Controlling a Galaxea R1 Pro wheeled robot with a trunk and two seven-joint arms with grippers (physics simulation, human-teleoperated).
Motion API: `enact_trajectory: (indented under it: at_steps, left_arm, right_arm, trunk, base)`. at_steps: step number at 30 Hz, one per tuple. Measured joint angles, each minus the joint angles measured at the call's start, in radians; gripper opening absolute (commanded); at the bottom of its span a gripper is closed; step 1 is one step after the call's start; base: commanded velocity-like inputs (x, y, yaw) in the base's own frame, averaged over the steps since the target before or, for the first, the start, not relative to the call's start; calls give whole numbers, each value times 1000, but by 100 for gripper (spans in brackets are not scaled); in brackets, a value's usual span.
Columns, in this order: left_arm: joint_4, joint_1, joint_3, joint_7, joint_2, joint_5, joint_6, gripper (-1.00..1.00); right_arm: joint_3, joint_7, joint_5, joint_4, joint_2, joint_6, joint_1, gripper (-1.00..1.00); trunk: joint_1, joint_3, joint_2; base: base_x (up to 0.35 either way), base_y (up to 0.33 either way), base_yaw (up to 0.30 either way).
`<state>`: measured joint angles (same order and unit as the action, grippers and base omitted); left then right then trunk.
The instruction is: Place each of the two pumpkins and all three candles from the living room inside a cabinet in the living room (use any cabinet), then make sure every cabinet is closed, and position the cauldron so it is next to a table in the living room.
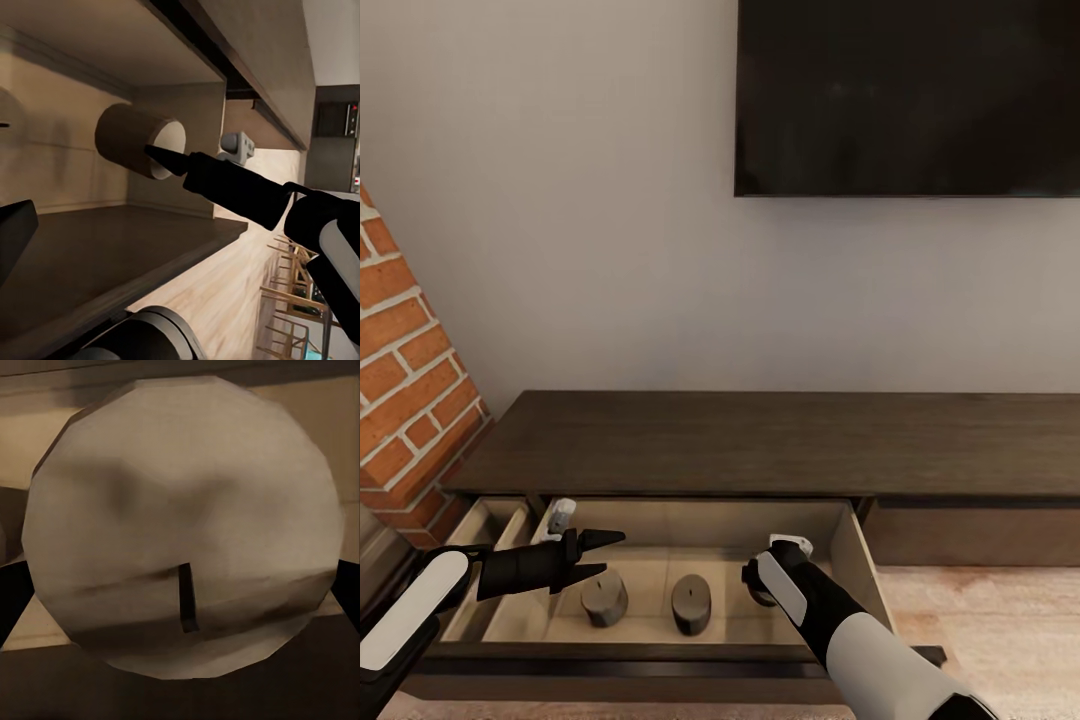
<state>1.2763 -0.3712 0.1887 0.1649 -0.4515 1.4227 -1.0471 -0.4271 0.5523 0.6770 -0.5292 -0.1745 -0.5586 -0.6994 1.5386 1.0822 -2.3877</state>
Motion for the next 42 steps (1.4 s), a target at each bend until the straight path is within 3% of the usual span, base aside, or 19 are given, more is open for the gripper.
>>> enact_trajectory:
  at_steps: [9,10,18,42]
  left_arm:
    - [0,0,0,0,1,1,0,100]
    - [0,0,0,0,1,1,0,100]
    - [0,0,0,0,0,1,0,100]
    - [-3,0,-1,-2,0,2,0,100]
  right_arm:
    - [1,0,1,0,0,5,0,-100]
    - [1,0,1,0,0,5,0,100]
    - [1,0,1,1,0,1,0,100]
    - [0,1,1,0,0,6,3,100]
  trunk:
    - [4,3,-7]
    - [4,3,-7]
    - [4,3,-7]
    - [-88,-72,160]
  base:
    - [0,0,0]
    - [0,0,0]
    - [0,0,0]
    - [-61,0,0]
